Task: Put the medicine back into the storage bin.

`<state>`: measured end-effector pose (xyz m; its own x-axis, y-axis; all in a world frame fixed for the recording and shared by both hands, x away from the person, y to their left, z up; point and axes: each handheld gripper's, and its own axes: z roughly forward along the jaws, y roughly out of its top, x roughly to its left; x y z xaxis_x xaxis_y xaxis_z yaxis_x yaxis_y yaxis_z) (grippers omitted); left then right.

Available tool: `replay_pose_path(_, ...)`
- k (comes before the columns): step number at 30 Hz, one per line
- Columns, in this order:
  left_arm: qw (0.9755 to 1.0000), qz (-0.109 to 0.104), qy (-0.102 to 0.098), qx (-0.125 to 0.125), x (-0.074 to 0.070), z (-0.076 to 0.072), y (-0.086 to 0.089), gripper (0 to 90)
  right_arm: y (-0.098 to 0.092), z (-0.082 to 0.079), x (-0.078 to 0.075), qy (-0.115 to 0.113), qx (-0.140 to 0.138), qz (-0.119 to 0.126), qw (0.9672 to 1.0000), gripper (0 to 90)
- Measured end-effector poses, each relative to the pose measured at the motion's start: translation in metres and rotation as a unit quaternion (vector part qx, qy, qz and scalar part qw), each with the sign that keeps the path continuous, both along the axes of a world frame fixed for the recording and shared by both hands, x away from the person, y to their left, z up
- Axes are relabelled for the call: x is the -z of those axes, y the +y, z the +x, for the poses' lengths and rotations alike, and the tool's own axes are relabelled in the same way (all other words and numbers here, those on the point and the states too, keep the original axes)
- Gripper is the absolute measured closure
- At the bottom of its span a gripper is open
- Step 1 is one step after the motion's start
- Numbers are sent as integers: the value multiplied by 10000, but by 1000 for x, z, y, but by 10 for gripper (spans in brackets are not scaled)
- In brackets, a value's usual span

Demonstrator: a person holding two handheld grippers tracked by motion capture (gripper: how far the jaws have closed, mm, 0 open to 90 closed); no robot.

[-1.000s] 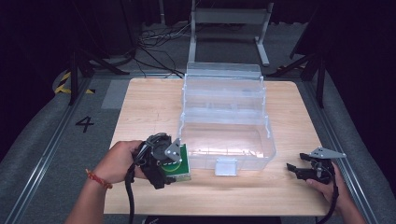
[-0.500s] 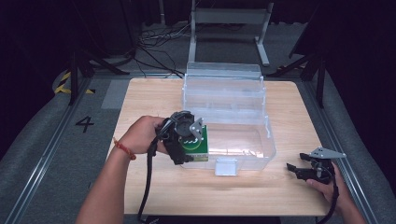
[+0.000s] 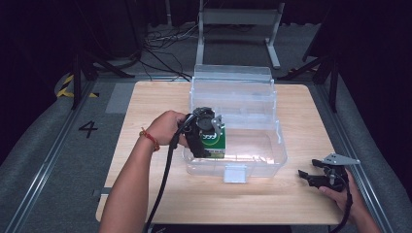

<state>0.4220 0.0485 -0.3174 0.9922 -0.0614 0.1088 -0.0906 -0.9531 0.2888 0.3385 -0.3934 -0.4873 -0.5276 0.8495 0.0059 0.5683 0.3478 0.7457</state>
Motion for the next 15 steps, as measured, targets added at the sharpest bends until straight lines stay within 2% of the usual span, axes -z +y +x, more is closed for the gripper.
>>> replay_pose_path(2, 10000, 35, -42, -46, 6, 5, -1, 162, 0, 0, 0, -4, 4, 1, 10000, 226)
replay_pose_path(7, 10000, 70, -10, 41, 16, 8, -4, 158, 0, -1, 0, -1, 16, 6, 10000, 226)
replay_pose_path(8, 10000, -62, -3, 20, 17, 9, -3, 159, 0, -1, 0, -3, 17, 6, 10000, 226)
replay_pose_path(9, 10000, -78, -32, -2, 18, 10, -2, 159, 0, -1, 0, -3, 18, 6, 10000, 226)
replay_pose_path(13, 9999, 19, 17, -117, 22, 14, 0, 159, 0, -1, 0, -2, 19, 6, 10000, 226)
replay_pose_path(15, 9999, 54, 6, -86, 25, 16, 1, 159, 0, -1, 0, -2, 24, 1, 10000, 226)
